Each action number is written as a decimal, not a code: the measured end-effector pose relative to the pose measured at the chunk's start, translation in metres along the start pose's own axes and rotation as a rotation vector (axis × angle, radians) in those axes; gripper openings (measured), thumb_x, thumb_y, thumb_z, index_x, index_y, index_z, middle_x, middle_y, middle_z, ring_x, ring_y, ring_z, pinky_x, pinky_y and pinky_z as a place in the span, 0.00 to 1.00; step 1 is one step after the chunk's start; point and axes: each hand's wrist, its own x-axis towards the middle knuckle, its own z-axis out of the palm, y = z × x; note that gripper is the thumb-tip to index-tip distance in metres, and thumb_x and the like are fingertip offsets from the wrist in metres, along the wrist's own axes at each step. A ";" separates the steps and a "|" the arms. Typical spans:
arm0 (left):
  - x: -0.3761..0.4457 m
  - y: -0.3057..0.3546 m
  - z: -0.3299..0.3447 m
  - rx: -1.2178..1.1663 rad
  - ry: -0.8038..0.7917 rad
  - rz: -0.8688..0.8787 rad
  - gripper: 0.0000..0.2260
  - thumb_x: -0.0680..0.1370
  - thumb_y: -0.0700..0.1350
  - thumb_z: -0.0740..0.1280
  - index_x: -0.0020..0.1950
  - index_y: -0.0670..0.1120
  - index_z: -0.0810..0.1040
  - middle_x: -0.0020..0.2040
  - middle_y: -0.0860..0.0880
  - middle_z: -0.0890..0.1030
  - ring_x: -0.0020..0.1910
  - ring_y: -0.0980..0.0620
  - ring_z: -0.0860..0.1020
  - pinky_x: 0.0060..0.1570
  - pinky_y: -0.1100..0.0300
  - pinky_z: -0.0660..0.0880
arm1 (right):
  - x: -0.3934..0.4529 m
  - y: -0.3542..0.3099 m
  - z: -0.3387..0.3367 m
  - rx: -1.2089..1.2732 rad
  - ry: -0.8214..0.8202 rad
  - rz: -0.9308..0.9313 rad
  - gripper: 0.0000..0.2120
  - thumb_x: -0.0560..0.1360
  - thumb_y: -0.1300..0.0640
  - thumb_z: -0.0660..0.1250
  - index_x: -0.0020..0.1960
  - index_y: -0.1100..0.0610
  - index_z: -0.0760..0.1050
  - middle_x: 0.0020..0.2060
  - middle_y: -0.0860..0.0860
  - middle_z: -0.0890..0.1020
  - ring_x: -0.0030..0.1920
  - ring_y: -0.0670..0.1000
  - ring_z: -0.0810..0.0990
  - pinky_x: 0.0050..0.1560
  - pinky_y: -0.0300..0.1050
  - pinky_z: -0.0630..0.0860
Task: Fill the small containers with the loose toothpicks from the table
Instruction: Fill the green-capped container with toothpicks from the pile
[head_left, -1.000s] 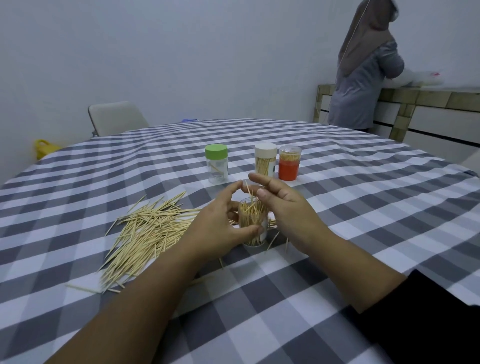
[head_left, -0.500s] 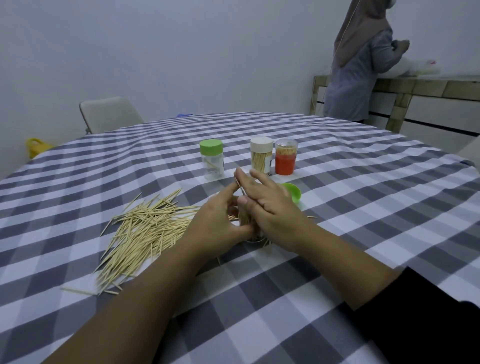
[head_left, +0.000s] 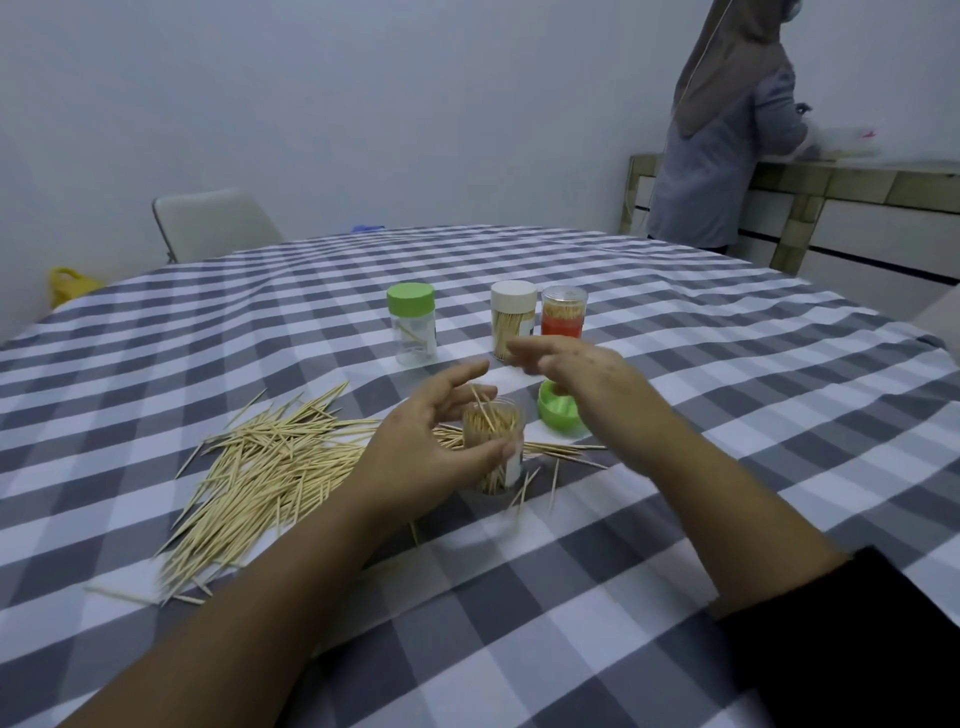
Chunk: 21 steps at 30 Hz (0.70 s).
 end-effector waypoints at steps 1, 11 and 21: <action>0.000 0.001 0.000 0.022 0.003 0.009 0.29 0.68 0.50 0.76 0.63 0.68 0.67 0.61 0.60 0.77 0.59 0.65 0.74 0.55 0.65 0.75 | 0.002 0.001 -0.004 -0.027 0.020 0.065 0.14 0.81 0.60 0.54 0.57 0.49 0.76 0.53 0.45 0.79 0.55 0.46 0.75 0.57 0.39 0.72; -0.007 0.009 0.002 0.170 0.013 0.073 0.30 0.71 0.52 0.73 0.63 0.72 0.59 0.56 0.74 0.70 0.53 0.82 0.65 0.52 0.83 0.60 | 0.008 0.020 -0.005 -0.814 -0.298 0.309 0.15 0.74 0.58 0.66 0.61 0.54 0.76 0.51 0.52 0.78 0.49 0.51 0.76 0.40 0.40 0.70; -0.007 0.006 0.003 0.212 0.012 0.115 0.29 0.71 0.47 0.74 0.69 0.61 0.68 0.65 0.64 0.71 0.61 0.66 0.71 0.60 0.73 0.68 | 0.031 0.033 0.027 -0.936 -0.360 0.386 0.14 0.78 0.60 0.62 0.62 0.55 0.74 0.57 0.55 0.78 0.54 0.55 0.77 0.53 0.47 0.74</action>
